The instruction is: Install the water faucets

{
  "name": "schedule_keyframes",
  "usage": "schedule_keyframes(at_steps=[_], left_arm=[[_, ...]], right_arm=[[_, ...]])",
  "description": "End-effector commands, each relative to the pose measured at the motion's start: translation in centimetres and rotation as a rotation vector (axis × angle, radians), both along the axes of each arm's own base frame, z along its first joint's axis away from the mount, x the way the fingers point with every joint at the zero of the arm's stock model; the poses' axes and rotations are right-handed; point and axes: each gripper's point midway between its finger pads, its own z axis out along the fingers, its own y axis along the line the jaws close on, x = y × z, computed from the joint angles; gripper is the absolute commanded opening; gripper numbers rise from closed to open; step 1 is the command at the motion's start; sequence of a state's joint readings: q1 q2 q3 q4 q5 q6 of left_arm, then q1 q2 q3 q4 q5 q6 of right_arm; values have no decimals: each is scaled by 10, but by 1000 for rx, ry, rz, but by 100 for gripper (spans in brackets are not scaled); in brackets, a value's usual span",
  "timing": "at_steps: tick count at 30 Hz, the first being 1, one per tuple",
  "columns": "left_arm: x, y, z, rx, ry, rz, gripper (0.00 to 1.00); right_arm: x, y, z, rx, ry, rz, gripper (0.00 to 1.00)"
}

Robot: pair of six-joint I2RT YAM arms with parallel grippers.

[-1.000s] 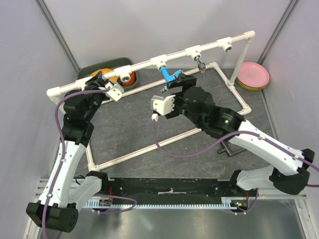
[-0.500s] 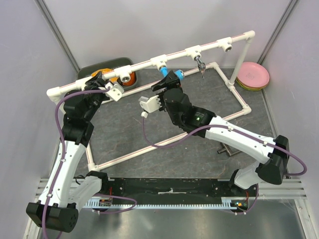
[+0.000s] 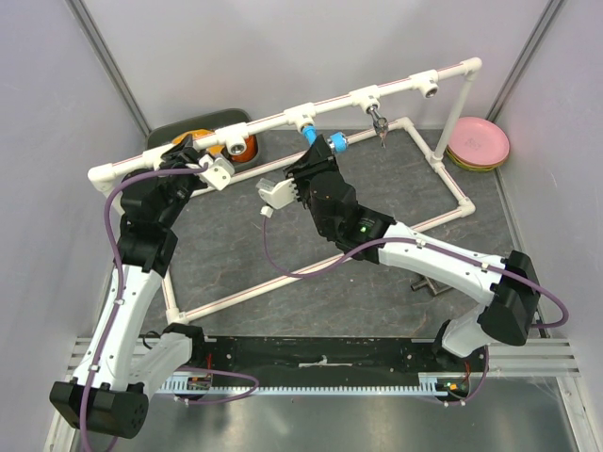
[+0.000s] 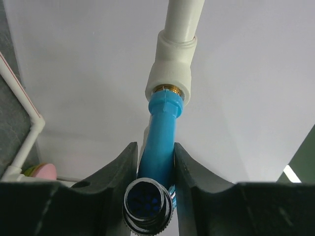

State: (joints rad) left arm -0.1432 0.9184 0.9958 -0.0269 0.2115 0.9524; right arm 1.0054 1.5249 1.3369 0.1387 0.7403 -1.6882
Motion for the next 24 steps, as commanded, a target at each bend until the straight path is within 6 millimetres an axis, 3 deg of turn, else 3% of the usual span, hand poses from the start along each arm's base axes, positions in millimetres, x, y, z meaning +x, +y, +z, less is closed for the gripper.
schedule_keyframes(at_steps=[1, 8, 9, 11, 12, 15, 16, 24], left_arm=[[8, 18, -33, -117, 133, 101, 2], [8, 19, -34, -116, 136, 103, 2], [8, 19, -34, -116, 136, 103, 2], [8, 20, -34, -115, 135, 106, 2], [7, 20, -33, -117, 133, 107, 2], [7, 20, -33, -116, 132, 107, 2], [7, 20, -32, -116, 131, 107, 2], [7, 20, -32, -116, 130, 109, 2]], right_arm=[[5, -8, -4, 312, 46, -50, 0], [-2, 5, 8, 916, 178, 7, 0], [-4, 8, 11, 1078, 214, 17, 0], [-7, 11, 16, 1233, 260, 51, 0], [-5, 13, 16, 1415, 312, 57, 0], [-3, 13, 22, 1672, 409, 122, 0], [-5, 17, 25, 1840, 475, 151, 0], [-9, -1, 49, 2581, 716, 355, 0]])
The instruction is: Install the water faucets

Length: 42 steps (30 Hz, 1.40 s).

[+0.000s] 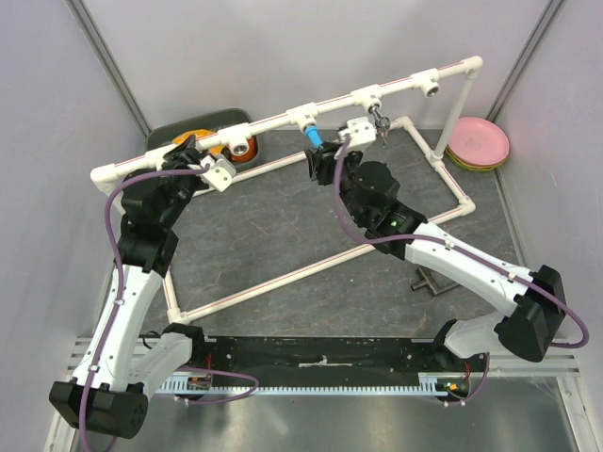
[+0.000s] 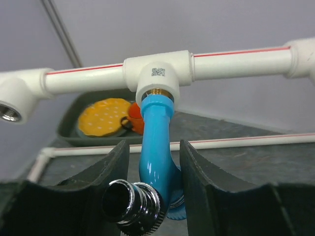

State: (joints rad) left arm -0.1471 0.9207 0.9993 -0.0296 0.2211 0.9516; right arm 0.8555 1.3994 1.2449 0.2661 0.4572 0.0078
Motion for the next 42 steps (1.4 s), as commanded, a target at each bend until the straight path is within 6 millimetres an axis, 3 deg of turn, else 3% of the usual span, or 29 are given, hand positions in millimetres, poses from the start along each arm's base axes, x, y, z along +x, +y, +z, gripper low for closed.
schedule_keyframes(at_steps=[1, 5, 12, 14, 15, 16, 18, 19, 22, 27, 32, 35, 36, 37, 39, 40, 42], left_arm=[[7, 23, -34, -114, 133, 122, 2], [7, 23, -32, -114, 128, 122, 2], [7, 25, -33, -114, 129, 128, 2], [7, 25, -33, -112, 130, 128, 2], [7, 25, -33, -111, 129, 128, 2], [7, 25, -33, -112, 130, 128, 2], [7, 25, -33, -111, 129, 130, 2], [6, 25, -33, -112, 128, 128, 2], [7, 25, -33, -114, 129, 125, 2], [6, 24, -33, -115, 128, 123, 2], [6, 24, -32, -117, 127, 120, 2], [6, 23, -32, -115, 127, 117, 2], [7, 23, -32, -117, 127, 117, 2], [6, 23, -32, -117, 127, 117, 2], [6, 23, -32, -115, 127, 117, 2], [7, 23, -32, -117, 127, 117, 2], [6, 23, -31, -117, 126, 116, 2]], right_arm=[[-11, -15, 56, 969, 175, 125, 0], [-17, -30, 57, 1395, 248, 191, 0], [-11, -37, 64, 1608, 237, 233, 1], [-13, -32, 75, 1568, 219, 269, 23], [-14, -32, 78, 1501, 189, 261, 31], [-18, -33, 87, 1465, 167, 271, 49], [-23, -30, 93, 1321, 125, 267, 66], [-27, -33, 100, 1268, 118, 256, 79], [-36, -43, 106, 1067, 55, 200, 96], [-49, -63, 111, 681, -26, 105, 98], [-64, -63, 124, 117, -128, 141, 98], [-70, -56, 112, -150, -151, 167, 98], [-68, -59, 110, -308, -201, 143, 98], [-75, -47, 99, -426, -191, 172, 98], [-73, -53, 89, -691, -229, 101, 98], [-77, -44, 79, -780, -225, 110, 98], [-72, -49, 75, -924, -243, 46, 98]])
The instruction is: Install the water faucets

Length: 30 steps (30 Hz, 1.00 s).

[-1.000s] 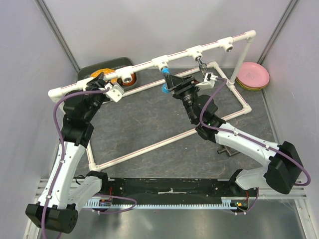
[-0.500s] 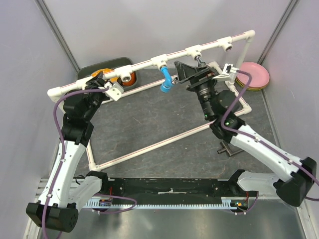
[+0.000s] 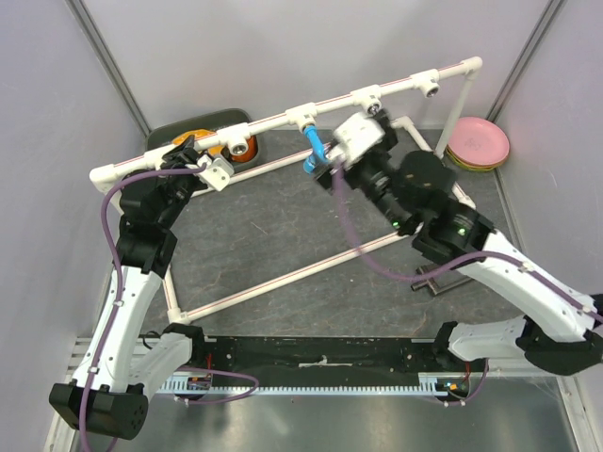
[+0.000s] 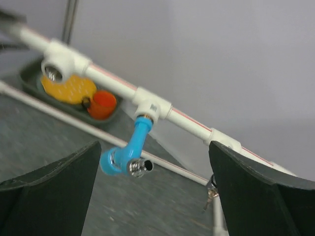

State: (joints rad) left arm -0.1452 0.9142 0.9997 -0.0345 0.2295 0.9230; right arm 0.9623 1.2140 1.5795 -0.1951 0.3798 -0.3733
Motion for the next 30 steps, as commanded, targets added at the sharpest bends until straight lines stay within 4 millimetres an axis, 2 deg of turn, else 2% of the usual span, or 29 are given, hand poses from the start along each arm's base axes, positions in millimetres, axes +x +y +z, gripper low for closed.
schedule_keyframes(at_steps=[1, 3, 4, 6, 7, 12, 17, 21, 23, 30], left_arm=[[9, 24, -33, -88, 122, 122, 2], [9, 24, -33, -89, 122, 122, 2], [9, 24, -33, -89, 124, 122, 2], [10, 24, -33, -89, 125, 123, 2], [10, 24, -33, -89, 126, 121, 2], [10, 24, -33, -90, 126, 121, 2], [9, 24, -32, -91, 122, 121, 2], [8, 24, -30, -90, 117, 120, 2], [7, 24, -30, -92, 115, 120, 2], [6, 23, -29, -94, 112, 114, 2]], right_arm=[[9, -7, -54, -666, -107, -133, 98], [7, -6, -58, -745, -137, -142, 98], [3, -2, -63, -829, -175, -131, 98], [2, -7, -70, -955, -198, -189, 98], [-2, -3, -80, -1066, -231, -193, 98], [0, -6, -102, -1341, -258, -316, 98], [9, 0, -112, -1439, -286, -374, 98], [29, 6, -120, -1562, -282, -426, 98], [37, 9, -116, -1542, -296, -444, 98], [66, 18, -125, -1544, -295, -488, 98]])
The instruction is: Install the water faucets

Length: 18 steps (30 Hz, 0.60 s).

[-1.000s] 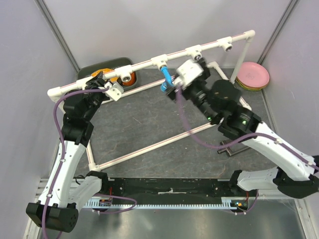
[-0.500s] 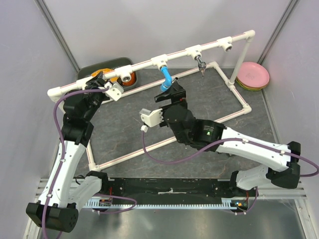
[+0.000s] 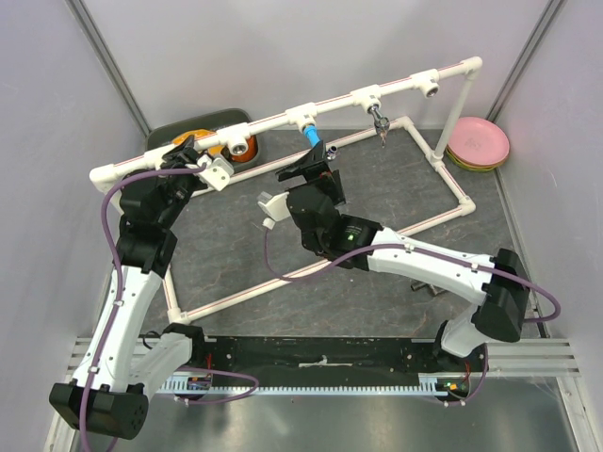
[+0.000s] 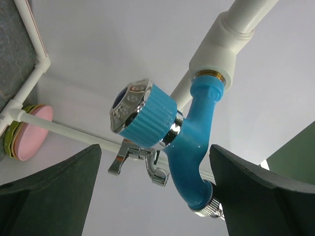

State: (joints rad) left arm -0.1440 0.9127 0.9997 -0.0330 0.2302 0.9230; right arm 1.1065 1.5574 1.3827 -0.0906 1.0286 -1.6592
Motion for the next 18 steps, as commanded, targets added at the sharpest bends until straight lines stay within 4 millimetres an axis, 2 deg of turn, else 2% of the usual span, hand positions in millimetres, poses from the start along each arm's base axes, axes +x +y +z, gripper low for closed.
schedule_keyframes(at_steps=[1, 8, 12, 13, 14, 16, 17, 18], left_arm=[[7, 23, -30, -94, 115, 113, 2], [6, 22, -30, -93, 113, 112, 2], [6, 22, -29, -94, 112, 109, 2], [6, 22, -29, -94, 110, 110, 2], [6, 22, -30, -94, 113, 110, 2], [6, 22, -29, -94, 113, 110, 2], [6, 23, -30, -94, 113, 113, 2], [7, 22, -31, -92, 116, 111, 2]], right_arm=[[14, 2, 17, 35, -62, -28, 98], [33, 2, 14, 46, -94, -53, 98], [42, -1, 17, 86, -124, -79, 91], [43, -1, 18, 95, -133, -81, 87], [44, 0, 18, 103, -141, -81, 74], [45, 1, 25, 141, -173, -77, 62], [46, 2, 25, 151, -179, -75, 53], [45, 2, 29, 172, -190, -74, 49]])
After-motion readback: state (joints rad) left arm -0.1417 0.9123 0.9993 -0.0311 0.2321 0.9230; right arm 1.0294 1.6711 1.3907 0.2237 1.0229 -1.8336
